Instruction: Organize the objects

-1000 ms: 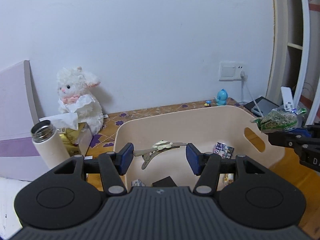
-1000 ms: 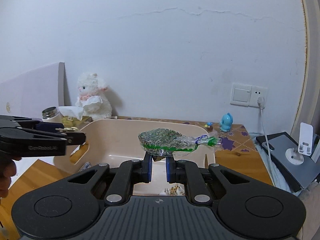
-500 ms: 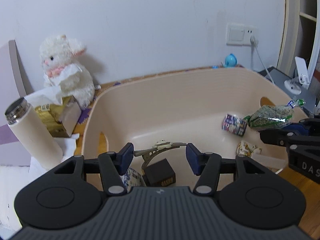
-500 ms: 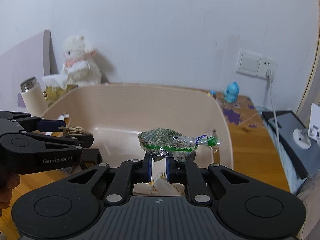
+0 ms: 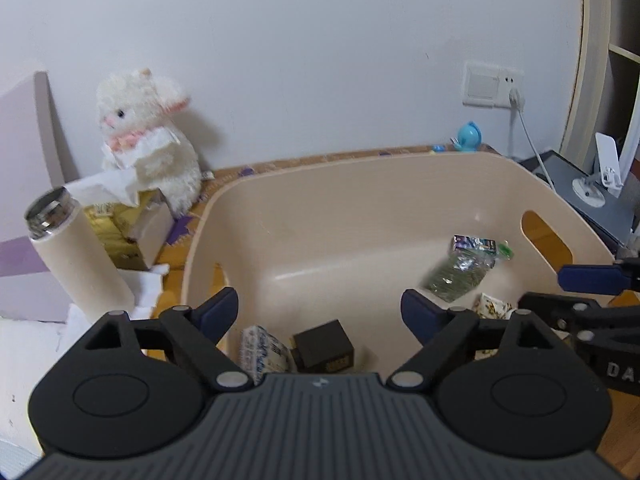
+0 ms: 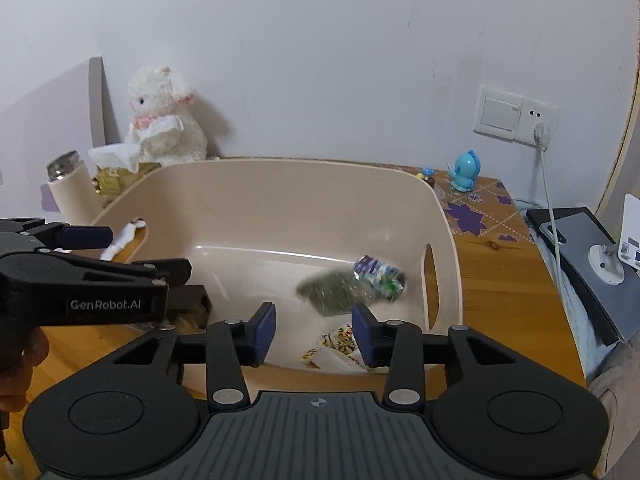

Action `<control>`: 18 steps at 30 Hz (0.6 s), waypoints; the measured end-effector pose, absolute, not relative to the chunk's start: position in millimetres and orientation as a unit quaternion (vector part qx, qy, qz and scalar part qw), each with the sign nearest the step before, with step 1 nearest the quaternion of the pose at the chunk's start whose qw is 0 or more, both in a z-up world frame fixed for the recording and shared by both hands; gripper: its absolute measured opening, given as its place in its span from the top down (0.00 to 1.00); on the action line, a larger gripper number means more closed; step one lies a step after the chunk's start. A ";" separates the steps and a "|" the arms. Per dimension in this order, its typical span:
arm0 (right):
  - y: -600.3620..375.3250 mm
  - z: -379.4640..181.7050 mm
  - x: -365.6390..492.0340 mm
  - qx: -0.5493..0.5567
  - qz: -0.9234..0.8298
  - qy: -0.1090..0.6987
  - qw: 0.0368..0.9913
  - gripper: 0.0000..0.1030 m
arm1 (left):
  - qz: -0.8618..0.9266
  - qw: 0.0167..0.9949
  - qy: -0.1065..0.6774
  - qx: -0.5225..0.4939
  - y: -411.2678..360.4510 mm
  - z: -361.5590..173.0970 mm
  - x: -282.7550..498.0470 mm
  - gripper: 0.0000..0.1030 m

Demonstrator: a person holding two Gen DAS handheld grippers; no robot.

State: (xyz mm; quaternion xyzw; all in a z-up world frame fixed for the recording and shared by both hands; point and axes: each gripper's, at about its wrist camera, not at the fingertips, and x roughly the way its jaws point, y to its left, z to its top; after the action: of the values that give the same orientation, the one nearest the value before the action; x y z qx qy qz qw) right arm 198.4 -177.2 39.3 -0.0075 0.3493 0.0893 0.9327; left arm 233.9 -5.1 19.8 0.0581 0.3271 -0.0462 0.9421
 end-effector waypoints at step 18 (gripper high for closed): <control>-179.4 67.0 125.9 -0.004 0.086 0.297 0.951 0.35 | -0.027 0.956 0.288 0.053 15.6 40.7 167.3 0.13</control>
State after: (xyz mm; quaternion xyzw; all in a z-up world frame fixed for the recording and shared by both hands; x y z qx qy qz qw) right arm 125.9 -179.4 67.0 -0.0043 0.2968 0.0857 0.9511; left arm 167.3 15.6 40.7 0.0527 0.2885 -0.0270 0.9557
